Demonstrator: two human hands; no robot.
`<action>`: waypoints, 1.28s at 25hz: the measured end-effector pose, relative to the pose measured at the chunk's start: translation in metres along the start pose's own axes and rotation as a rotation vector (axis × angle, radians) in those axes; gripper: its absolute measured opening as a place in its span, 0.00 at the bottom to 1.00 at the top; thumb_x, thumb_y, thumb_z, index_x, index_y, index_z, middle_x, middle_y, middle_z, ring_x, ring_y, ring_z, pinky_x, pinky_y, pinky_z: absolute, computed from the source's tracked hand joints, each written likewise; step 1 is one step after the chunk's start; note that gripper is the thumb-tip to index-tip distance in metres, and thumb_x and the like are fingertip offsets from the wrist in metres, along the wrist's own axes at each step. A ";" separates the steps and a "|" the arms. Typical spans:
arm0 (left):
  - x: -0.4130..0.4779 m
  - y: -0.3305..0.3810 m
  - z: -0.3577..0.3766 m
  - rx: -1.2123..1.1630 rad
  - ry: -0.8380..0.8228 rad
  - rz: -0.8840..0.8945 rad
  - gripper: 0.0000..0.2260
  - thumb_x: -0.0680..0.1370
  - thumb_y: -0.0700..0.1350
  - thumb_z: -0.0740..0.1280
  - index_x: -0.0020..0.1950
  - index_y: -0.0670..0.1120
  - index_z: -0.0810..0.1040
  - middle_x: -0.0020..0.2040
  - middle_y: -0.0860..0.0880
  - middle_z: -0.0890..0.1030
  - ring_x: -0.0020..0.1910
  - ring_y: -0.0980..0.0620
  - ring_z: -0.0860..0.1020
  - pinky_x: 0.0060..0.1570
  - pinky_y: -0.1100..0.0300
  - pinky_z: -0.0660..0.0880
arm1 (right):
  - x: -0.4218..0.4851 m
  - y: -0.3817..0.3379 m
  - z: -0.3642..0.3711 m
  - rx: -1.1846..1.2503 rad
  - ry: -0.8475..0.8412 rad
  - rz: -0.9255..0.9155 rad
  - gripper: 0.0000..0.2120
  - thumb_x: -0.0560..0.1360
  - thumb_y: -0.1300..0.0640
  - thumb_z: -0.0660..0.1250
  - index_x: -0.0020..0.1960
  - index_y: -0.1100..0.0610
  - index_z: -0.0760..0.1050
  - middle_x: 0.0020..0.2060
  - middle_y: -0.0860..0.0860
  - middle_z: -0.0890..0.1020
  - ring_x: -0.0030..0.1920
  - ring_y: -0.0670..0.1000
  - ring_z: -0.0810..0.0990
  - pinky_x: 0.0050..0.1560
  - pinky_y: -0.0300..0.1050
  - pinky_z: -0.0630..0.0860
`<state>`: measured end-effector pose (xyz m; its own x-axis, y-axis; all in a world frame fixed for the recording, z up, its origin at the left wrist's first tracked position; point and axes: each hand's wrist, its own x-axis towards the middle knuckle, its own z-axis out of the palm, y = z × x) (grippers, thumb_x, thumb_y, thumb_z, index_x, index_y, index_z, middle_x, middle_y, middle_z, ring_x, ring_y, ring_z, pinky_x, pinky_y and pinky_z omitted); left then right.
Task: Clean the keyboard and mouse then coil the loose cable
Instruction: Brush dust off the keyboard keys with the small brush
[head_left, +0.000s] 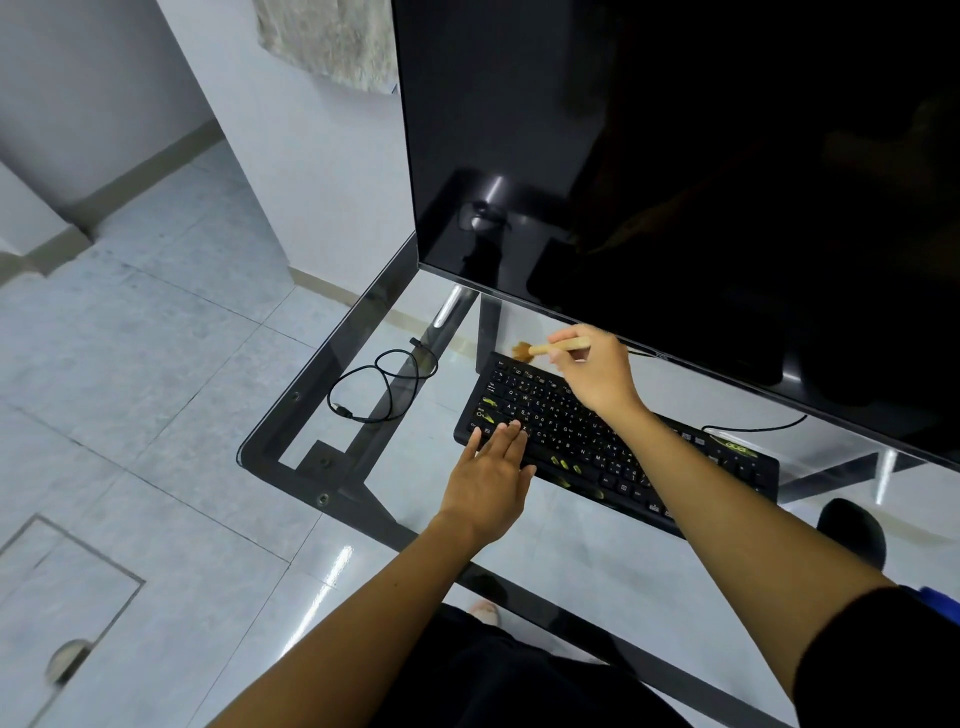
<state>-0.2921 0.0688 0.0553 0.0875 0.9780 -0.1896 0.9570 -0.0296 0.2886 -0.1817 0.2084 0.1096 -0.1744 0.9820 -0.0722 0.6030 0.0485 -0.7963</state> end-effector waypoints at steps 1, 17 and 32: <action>0.000 0.000 0.000 -0.006 0.005 0.001 0.24 0.83 0.52 0.47 0.77 0.44 0.51 0.78 0.48 0.52 0.77 0.52 0.49 0.75 0.54 0.41 | 0.000 0.000 0.001 -0.008 -0.038 -0.004 0.06 0.75 0.62 0.67 0.51 0.58 0.80 0.45 0.52 0.83 0.46 0.50 0.81 0.48 0.39 0.75; 0.000 0.001 0.001 -0.019 0.001 -0.006 0.24 0.83 0.51 0.47 0.77 0.44 0.51 0.78 0.49 0.52 0.77 0.53 0.49 0.74 0.56 0.39 | -0.006 0.003 -0.008 -0.025 0.003 -0.003 0.06 0.75 0.63 0.66 0.51 0.59 0.80 0.44 0.51 0.82 0.46 0.50 0.80 0.48 0.42 0.76; -0.002 0.006 0.000 0.004 -0.045 -0.021 0.24 0.83 0.52 0.46 0.77 0.43 0.50 0.78 0.48 0.52 0.77 0.52 0.48 0.76 0.53 0.42 | -0.025 0.015 -0.038 -0.003 -0.109 0.002 0.07 0.75 0.64 0.66 0.51 0.56 0.79 0.43 0.52 0.84 0.46 0.52 0.83 0.51 0.44 0.78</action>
<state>-0.2866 0.0670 0.0572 0.0796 0.9681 -0.2376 0.9598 -0.0101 0.2804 -0.1381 0.1915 0.1221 -0.2566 0.9566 -0.1382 0.6054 0.0476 -0.7945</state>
